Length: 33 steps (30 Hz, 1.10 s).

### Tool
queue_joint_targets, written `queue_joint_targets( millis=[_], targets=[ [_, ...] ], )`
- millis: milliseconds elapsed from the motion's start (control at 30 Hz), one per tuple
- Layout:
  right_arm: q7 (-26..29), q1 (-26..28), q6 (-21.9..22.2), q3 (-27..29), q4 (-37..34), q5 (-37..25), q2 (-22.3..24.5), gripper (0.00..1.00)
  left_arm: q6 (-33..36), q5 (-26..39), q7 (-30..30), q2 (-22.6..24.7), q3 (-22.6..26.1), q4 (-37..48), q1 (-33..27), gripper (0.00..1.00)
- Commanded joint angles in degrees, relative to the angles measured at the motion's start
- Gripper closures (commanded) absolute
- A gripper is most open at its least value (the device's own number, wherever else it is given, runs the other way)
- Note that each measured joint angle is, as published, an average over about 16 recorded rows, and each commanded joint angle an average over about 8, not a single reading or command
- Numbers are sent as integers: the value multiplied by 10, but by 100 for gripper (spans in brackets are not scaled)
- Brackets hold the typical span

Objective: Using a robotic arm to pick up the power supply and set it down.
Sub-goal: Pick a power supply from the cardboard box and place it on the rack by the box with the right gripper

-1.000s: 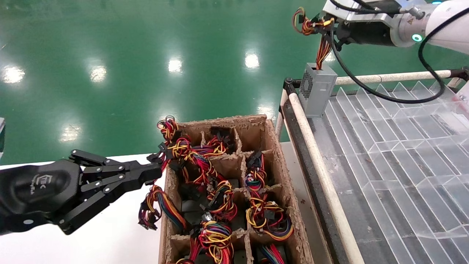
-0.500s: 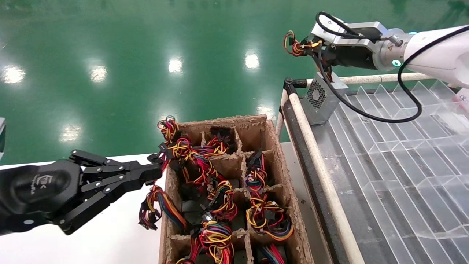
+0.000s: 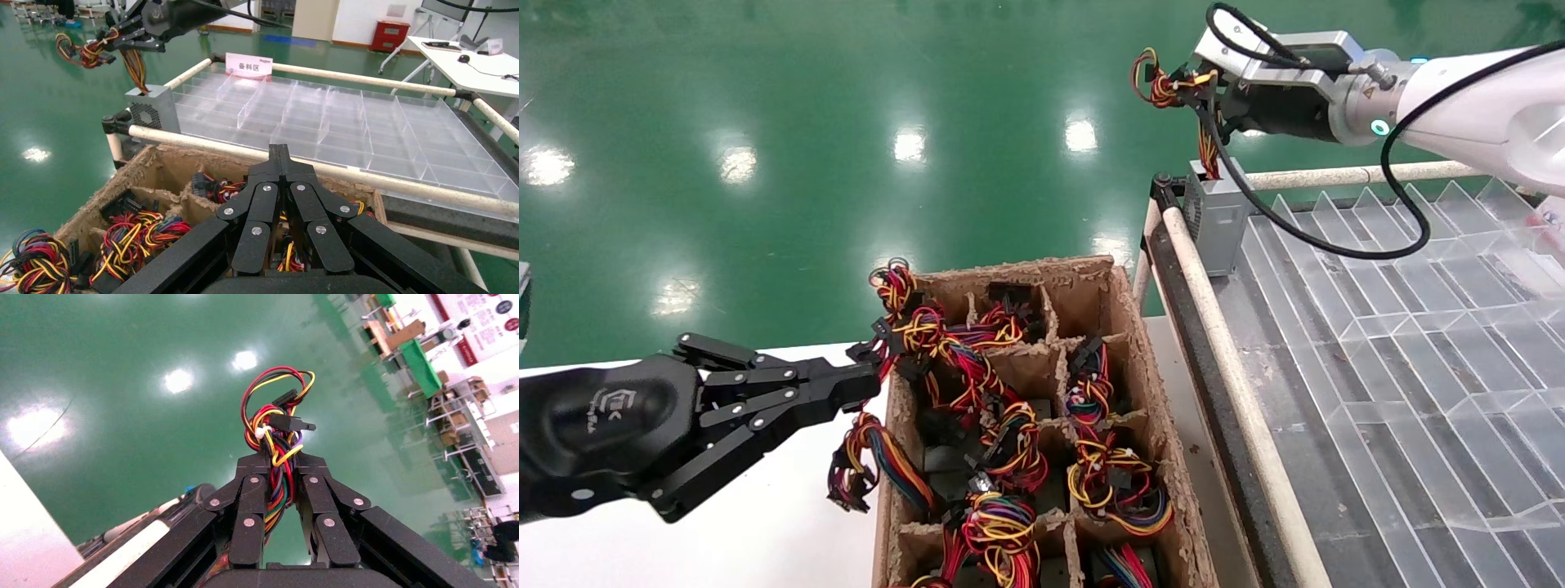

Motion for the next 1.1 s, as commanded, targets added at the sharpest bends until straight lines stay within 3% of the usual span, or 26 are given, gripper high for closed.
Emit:
queue_joint_targets(
  millis=[33, 67, 267, 333, 767, 1100],
  targets=[
    [-1, -1, 1, -1, -3, -1, -2, 97, 0, 0, 0, 0, 0, 0, 0, 100],
    [0, -1, 0, -1, -4, -2, -2, 88, 0, 0, 0, 0, 0, 0, 0, 100],
    [2, 3, -5, -1, -5, -1, 1, 13, 0, 0, 0, 0, 0, 0, 0, 100],
    [3, 4, -7, -1, -5, -1, 2, 0, 0, 0, 0, 0, 0, 0, 0, 100],
    [3, 13, -26, -4, -5, -5, 6, 0, 0, 0, 0, 0, 0, 0, 0, 100],
    [-7, 26, -94, 10, 6, 15, 28, 0, 0, 0, 0, 0, 0, 0, 0, 100]
  ],
)
